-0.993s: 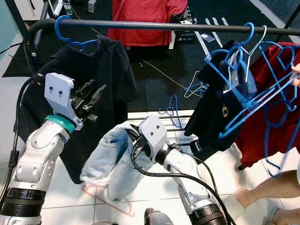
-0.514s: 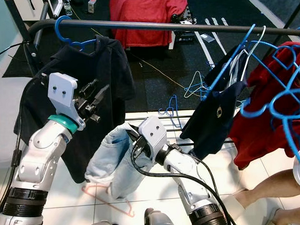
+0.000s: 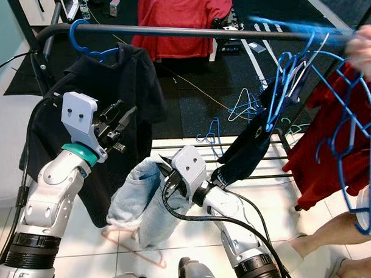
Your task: Hang hanger
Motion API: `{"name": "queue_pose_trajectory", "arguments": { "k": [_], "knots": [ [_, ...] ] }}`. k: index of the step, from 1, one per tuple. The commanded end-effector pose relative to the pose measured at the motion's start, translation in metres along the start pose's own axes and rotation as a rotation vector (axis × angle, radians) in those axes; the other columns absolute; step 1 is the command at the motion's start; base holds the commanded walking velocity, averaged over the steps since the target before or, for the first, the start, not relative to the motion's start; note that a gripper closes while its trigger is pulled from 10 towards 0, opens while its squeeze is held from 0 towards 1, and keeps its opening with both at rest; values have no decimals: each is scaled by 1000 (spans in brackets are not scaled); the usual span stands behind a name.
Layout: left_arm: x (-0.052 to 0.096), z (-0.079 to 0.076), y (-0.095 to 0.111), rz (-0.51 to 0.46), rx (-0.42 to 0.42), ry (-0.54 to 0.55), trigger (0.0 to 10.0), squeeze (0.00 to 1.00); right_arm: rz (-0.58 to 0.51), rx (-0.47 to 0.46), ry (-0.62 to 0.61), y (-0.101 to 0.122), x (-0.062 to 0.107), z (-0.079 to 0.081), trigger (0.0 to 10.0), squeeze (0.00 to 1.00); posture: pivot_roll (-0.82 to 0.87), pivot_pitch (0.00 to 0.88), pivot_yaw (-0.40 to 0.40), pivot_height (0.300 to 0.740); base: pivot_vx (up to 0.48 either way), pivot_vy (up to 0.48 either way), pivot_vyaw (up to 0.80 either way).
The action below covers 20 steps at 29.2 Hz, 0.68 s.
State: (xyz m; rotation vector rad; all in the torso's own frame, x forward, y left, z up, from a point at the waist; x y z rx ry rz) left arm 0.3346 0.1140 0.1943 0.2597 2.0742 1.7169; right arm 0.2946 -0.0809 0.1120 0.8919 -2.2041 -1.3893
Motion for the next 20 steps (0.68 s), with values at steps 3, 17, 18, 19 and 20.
{"name": "queue_pose_trajectory", "arguments": {
  "k": [3,17,18,19,20],
  "knots": [
    [3,-1,-3,16,10,7,10000,0,-42,17,8,9,-6,1,10000,0,-3,64,14,740,0,0,0],
    [4,-2,-6,27,9,8,10000,0,-40,15,11,8,-7,3,10000,0,-5,66,16,740,0,0,0],
    [4,-2,-6,28,11,6,10000,0,-41,15,12,9,-6,4,10000,0,-16,67,19,740,0,0,0],
    [3,-3,-7,30,13,4,10000,0,-39,15,10,8,-5,4,10000,0,-21,66,20,740,0,0,0],
    [3,-4,-8,31,15,3,10000,0,-37,15,10,8,-5,4,10000,0,-21,66,20,740,0,0,0]
  ]
}}
Point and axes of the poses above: a point about 5 cm out from each wrist's last joint towards the gripper, its own x axis pointing back from the gripper into the wrist, its own y axis along the axis of the wrist's last joint, z = x × y, the point moved 2 cm from there along -x, pointing out of the wrist towards the gripper, and after that the axes turned 15 degrees about x, right-handed, at the moved point
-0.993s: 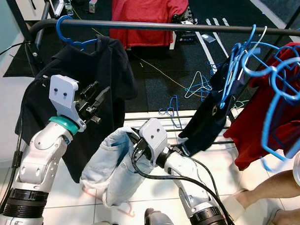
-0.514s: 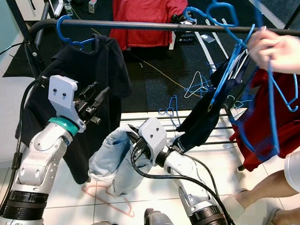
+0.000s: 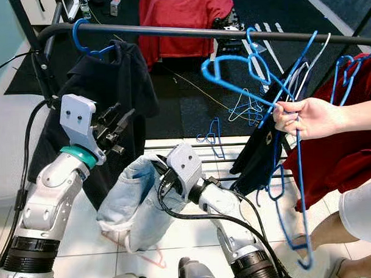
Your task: Hang hanger
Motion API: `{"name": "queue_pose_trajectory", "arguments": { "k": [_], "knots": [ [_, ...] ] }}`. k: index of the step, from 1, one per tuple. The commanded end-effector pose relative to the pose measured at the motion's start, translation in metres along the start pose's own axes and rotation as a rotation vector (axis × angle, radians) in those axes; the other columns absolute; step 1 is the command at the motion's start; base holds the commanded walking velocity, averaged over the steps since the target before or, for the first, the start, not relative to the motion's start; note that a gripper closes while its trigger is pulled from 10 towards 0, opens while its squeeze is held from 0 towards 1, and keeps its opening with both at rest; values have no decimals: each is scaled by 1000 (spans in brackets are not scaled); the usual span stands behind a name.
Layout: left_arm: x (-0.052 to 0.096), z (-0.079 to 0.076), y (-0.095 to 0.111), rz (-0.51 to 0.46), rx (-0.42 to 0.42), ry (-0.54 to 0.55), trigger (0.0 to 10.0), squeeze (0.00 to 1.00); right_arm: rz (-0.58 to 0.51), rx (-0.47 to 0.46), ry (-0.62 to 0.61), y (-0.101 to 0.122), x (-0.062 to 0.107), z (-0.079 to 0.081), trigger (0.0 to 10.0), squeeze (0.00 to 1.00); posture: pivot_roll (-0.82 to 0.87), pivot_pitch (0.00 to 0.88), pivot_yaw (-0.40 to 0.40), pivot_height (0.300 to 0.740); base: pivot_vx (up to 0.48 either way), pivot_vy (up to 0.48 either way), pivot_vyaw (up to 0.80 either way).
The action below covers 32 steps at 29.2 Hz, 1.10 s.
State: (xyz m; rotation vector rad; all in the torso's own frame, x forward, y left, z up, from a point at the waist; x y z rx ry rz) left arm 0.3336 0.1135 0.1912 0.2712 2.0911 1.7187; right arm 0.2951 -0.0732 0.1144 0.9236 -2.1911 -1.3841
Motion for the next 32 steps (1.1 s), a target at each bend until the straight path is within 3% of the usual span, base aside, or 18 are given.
{"name": "queue_pose_trajectory", "arguments": {
  "k": [1,32],
  "knots": [
    [1,-4,-5,19,6,-8,10000,0,-17,14,-8,3,1,0,10000,0,-27,67,22,740,0,0,0],
    [-4,-6,-7,21,7,-22,10000,0,-10,24,-10,2,2,-2,10000,0,-34,53,20,740,0,0,0]
  ]
}}
Point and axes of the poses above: a point about 5 cm out from each wrist's last joint towards the gripper, its own x axis pointing back from the gripper into the wrist, its own y axis along the axis of the wrist's last joint, z = x × y, the point moved 2 cm from there along -x, pointing out of the wrist towards the gripper, and after that the axes turned 15 degrees about x, right-handed, at the moved point
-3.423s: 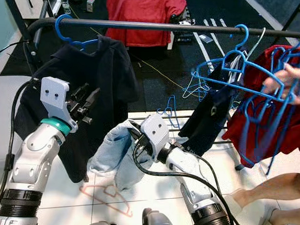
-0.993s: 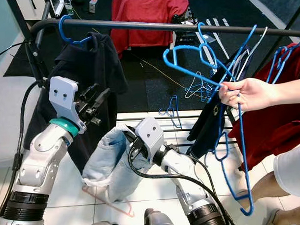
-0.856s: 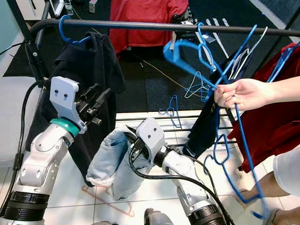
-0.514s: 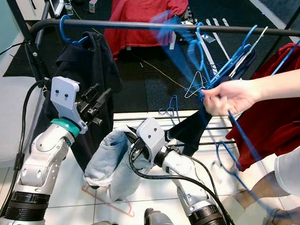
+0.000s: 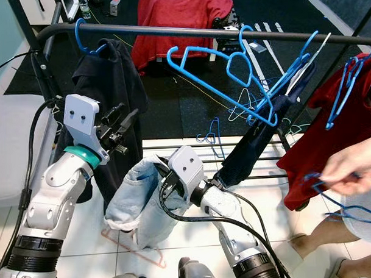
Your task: Hang hanger
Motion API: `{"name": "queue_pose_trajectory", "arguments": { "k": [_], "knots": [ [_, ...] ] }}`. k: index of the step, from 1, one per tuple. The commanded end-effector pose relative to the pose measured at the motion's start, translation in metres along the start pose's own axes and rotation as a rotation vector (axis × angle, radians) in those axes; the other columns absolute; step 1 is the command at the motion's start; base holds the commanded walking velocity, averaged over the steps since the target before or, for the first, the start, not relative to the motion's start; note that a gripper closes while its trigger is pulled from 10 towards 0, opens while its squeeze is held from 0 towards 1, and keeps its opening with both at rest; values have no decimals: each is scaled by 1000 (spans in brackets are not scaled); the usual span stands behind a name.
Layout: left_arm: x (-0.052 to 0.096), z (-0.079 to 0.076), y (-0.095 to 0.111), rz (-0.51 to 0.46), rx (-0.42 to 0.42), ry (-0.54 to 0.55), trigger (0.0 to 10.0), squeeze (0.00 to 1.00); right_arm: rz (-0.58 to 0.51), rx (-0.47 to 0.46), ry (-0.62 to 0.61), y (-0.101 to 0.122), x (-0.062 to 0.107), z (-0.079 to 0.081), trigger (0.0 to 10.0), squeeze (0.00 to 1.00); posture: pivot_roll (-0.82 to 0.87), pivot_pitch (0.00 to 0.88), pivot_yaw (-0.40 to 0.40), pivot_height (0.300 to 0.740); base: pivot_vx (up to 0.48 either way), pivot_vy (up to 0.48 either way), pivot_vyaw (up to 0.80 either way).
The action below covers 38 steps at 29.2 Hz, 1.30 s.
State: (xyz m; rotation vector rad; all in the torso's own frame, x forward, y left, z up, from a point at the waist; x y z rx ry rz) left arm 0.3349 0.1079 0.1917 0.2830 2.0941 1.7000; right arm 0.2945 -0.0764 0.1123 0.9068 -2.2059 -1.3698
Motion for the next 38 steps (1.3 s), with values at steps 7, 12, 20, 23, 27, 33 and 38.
{"name": "queue_pose_trajectory", "arguments": {
  "k": [7,12,20,23,27,33,38],
  "knots": [
    [-2,-2,-6,20,-9,-15,10000,0,-26,17,-6,5,-2,-2,10000,0,-36,42,21,740,0,0,0],
    [-2,-2,-6,21,-12,-18,10000,0,-25,19,-8,4,-1,-2,10000,0,-37,39,22,740,0,0,0],
    [-2,-3,-9,32,-17,-26,10000,0,-19,18,-17,3,-1,-3,10000,0,-37,32,25,740,0,0,0],
    [-1,-6,-9,32,5,-34,10000,0,-9,12,-22,0,0,-1,10000,0,-37,35,26,740,0,0,0],
    [-1,-7,-8,30,11,-36,10000,0,-2,9,-25,-2,0,0,10000,0,-36,38,26,740,0,0,0],
    [0,-10,-17,59,-14,-40,10000,0,124,-22,-119,-34,9,2,10000,0,-39,41,28,740,0,0,0],
    [10,-3,-37,118,-50,-7,10000,0,229,-78,-250,-59,21,3,10000,0,-39,47,27,740,0,0,0]
  ]
}}
Point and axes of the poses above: a point about 5 cm out from each wrist's last joint towards the gripper, its own x axis pointing back from the gripper into the wrist, its own y axis along the axis of the wrist's last joint, z = x × y, the point moved 2 cm from there along -x, pointing out of the wrist towards the gripper, and after that the axes turned 15 degrees about x, right-handed, at the moved point
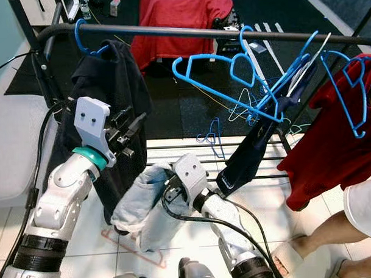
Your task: Hang hanger
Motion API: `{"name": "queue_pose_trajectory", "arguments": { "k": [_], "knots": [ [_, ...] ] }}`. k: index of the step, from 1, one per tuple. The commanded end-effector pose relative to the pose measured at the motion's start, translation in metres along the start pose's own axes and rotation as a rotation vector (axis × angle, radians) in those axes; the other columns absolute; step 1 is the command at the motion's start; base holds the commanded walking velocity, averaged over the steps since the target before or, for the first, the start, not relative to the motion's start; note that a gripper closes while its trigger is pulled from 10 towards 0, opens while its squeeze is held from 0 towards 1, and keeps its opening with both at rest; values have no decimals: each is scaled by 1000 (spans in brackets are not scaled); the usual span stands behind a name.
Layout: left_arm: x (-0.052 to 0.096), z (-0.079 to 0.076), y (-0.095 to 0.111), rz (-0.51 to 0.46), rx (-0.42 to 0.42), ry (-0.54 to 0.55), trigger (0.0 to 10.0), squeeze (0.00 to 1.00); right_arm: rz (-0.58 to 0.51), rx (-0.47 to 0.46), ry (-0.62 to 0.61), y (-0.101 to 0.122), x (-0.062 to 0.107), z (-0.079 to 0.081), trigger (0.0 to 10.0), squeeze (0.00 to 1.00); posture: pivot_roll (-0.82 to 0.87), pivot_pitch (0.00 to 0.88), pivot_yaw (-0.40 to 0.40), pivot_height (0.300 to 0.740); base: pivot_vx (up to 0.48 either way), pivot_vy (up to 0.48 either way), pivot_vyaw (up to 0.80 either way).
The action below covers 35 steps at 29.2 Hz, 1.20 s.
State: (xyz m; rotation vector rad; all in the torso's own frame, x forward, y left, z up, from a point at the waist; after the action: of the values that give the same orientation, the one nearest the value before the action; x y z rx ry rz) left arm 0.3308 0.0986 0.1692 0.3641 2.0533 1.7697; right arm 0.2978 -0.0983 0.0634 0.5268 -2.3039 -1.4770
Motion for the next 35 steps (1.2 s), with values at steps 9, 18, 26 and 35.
{"name": "queue_pose_trajectory", "arguments": {
  "k": [9,18,26,35],
  "knots": [
    [34,33,-75,233,-57,197,10000,0,217,-73,-60,-57,25,15,10000,0,-31,53,-1,740,0,0,0],
    [33,18,-78,232,-37,169,10000,0,295,-134,-132,-76,33,7,10000,0,-37,51,3,740,0,0,0],
    [25,17,-71,204,-46,151,10000,0,278,-124,-157,-72,27,4,10000,0,-43,48,13,740,0,0,0],
    [23,18,-67,178,-58,153,10000,0,258,-125,-161,-72,24,8,10000,0,-40,53,18,740,0,0,0]
  ]
}}
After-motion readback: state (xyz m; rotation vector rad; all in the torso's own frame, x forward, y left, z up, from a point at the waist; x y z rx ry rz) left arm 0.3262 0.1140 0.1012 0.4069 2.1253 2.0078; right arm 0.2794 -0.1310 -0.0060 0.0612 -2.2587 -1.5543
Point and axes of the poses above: a point about 5 cm out from each wrist's last joint towards the gripper, its own x axis pointing back from the gripper into the wrist, its own y axis along the axis of the wrist's last joint, z = x × y, the point moved 2 cm from there along -x, pointing out of the wrist towards the gripper, and after that the axes turned 15 degrees about x, right-handed, at the moved point
